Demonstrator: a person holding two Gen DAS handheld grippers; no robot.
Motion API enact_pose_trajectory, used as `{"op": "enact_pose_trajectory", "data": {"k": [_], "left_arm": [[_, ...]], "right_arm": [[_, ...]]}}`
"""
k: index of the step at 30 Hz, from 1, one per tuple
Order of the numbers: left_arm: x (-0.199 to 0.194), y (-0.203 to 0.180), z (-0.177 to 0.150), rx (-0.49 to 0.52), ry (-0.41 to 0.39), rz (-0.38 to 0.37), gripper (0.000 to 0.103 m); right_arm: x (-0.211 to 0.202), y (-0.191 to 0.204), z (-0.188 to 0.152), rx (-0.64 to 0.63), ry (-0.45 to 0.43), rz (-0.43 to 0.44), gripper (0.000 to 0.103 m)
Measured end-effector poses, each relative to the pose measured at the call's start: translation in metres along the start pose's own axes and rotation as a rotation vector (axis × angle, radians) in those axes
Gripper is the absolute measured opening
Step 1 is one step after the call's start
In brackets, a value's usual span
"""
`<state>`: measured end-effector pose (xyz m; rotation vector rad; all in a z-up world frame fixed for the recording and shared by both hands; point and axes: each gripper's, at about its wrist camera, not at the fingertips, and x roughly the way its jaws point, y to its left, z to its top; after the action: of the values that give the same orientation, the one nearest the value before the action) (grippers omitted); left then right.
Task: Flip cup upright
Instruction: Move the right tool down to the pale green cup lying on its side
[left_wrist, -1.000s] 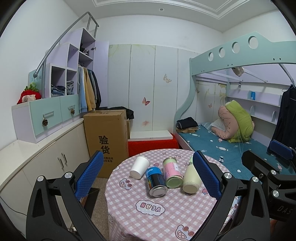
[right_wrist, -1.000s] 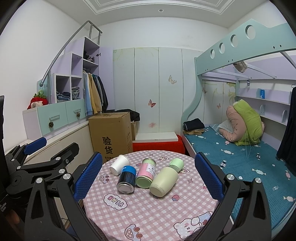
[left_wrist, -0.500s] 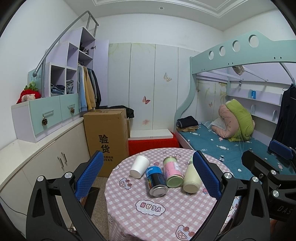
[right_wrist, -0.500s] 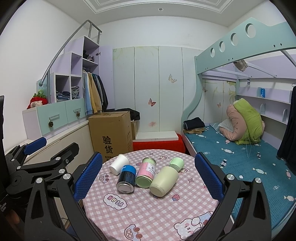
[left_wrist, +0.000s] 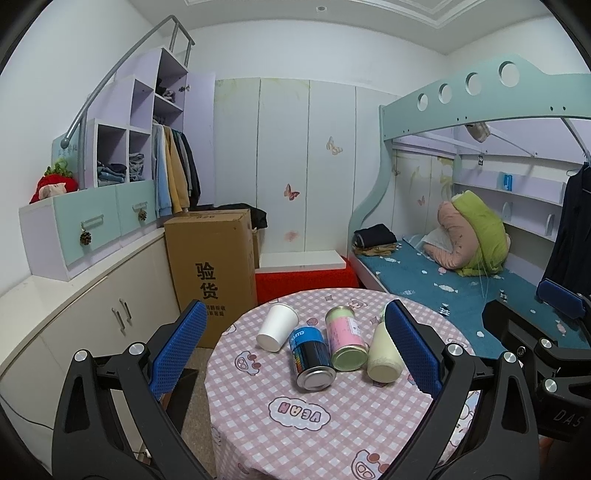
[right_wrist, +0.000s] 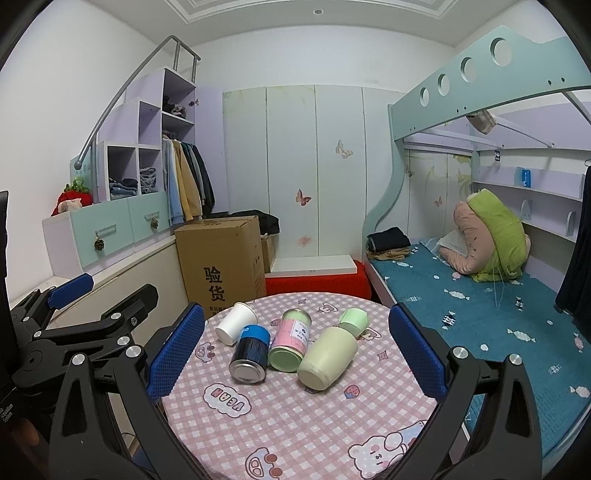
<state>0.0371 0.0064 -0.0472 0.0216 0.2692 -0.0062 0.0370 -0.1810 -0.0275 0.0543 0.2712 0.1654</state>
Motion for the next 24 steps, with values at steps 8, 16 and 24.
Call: {"op": "enact_pose_trajectory", "data": {"k": [8,16,24], "left_arm": [[0.017,-0.006,0.001,0.009,0.047,-0.013,0.097],[0.059,-0.022,-0.001,0.020,0.150,-0.049,0.097],[0.121,-0.058,-0.022,0.041,0.293,-0.112,0.097]], "right_arm": [[0.020,-0.011,-0.003,0.016,0.040,-0.001,0.096],[0.051,-0.032,-0.013,0.050,0.103,-0.020,0.096],[0.091,-0.077,-0.034,0.117,0.198,-0.086,0.096]]}}
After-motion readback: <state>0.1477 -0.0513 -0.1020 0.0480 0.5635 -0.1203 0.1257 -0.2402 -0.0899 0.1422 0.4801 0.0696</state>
